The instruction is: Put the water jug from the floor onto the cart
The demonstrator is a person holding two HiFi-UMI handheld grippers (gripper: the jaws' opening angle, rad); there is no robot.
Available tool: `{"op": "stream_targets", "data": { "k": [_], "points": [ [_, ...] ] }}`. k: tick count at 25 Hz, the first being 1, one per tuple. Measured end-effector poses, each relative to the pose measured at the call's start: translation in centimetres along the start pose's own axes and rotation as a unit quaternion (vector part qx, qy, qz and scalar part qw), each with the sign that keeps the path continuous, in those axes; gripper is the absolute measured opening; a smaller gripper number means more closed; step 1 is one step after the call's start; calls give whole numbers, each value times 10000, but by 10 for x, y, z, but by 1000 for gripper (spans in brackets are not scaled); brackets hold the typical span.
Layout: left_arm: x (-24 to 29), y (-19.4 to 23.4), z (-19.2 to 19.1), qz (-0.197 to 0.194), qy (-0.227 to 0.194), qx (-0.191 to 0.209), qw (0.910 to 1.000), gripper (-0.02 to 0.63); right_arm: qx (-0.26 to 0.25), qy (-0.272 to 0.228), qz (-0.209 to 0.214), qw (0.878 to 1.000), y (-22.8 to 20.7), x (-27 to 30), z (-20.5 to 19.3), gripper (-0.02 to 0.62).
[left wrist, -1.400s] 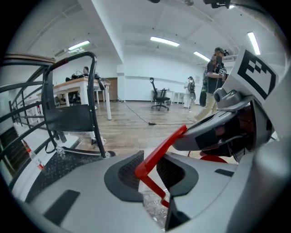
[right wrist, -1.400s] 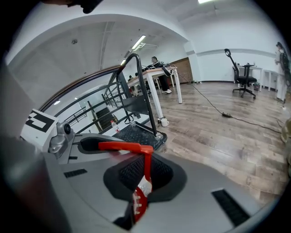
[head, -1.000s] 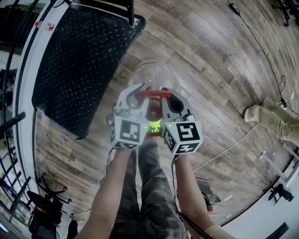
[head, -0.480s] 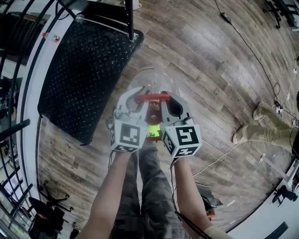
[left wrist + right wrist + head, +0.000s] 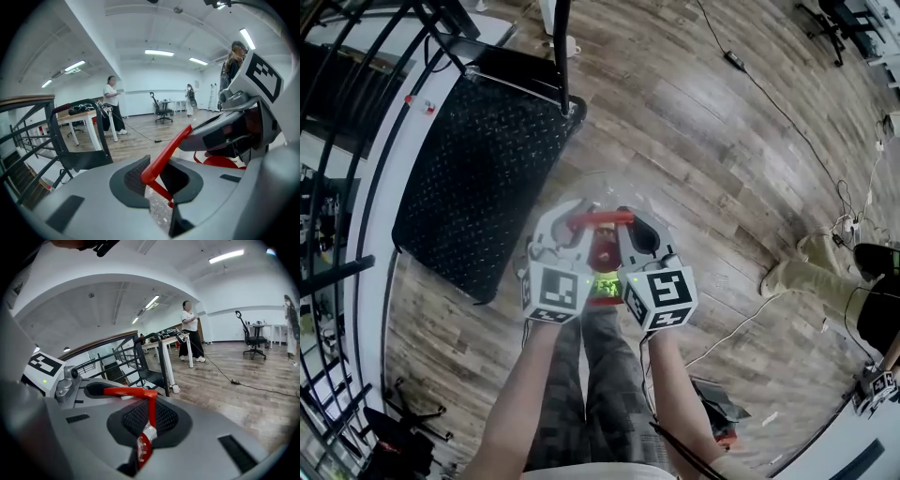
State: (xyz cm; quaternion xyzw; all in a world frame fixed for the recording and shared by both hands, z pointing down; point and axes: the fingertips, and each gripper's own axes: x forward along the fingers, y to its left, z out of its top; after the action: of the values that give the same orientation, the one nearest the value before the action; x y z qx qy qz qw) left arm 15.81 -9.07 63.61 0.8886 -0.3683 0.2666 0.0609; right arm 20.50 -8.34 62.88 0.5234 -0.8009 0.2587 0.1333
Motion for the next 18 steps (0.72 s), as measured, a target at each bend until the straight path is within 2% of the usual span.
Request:
{"op": "stream_targets", "data": {
  "k": [11,18],
  "points": [
    [-69,6,61,59,18,-96,9999,61,-106,-9,228,9997,48,-50,63,17],
    [-102,16,115,218,-33,-66,9997,60,-188,-143,370,9990,67,-76,118,17]
  ]
}}
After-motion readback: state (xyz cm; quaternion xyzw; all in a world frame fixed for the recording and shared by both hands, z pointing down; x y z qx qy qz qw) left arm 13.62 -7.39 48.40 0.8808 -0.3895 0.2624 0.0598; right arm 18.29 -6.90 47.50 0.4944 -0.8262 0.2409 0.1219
